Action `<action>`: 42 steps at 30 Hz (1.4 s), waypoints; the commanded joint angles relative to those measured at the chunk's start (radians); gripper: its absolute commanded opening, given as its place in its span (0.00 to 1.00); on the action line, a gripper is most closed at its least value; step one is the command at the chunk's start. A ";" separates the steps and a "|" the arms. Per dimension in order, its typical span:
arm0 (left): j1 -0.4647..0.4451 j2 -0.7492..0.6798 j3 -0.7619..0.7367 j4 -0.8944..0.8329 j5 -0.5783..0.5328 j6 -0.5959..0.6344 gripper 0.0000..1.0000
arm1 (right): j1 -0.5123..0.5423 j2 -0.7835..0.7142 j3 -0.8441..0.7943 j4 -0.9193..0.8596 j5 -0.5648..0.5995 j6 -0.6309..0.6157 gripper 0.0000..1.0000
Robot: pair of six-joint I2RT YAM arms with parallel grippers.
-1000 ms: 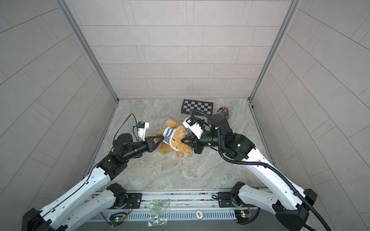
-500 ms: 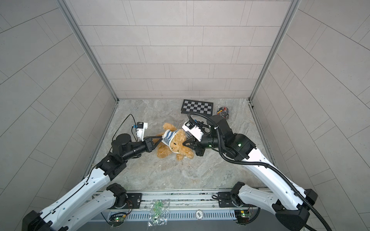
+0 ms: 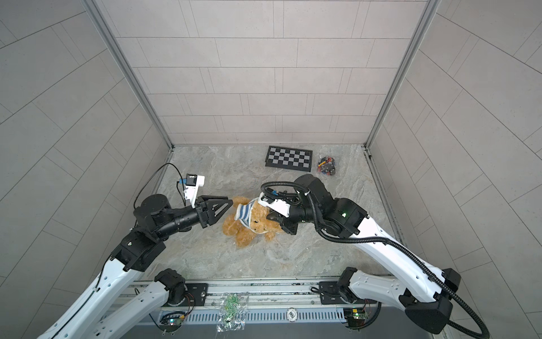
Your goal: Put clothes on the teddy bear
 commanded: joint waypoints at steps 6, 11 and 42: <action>-0.104 0.112 0.028 -0.029 0.010 0.030 0.57 | 0.004 -0.007 -0.014 0.100 0.044 -0.191 0.00; -0.138 0.148 0.009 -0.003 0.001 0.020 0.49 | 0.004 0.007 -0.023 0.116 0.067 -0.215 0.00; -0.034 0.163 -0.141 -0.023 -0.064 -0.068 0.17 | 0.196 -0.103 -0.209 0.096 0.230 -0.511 0.00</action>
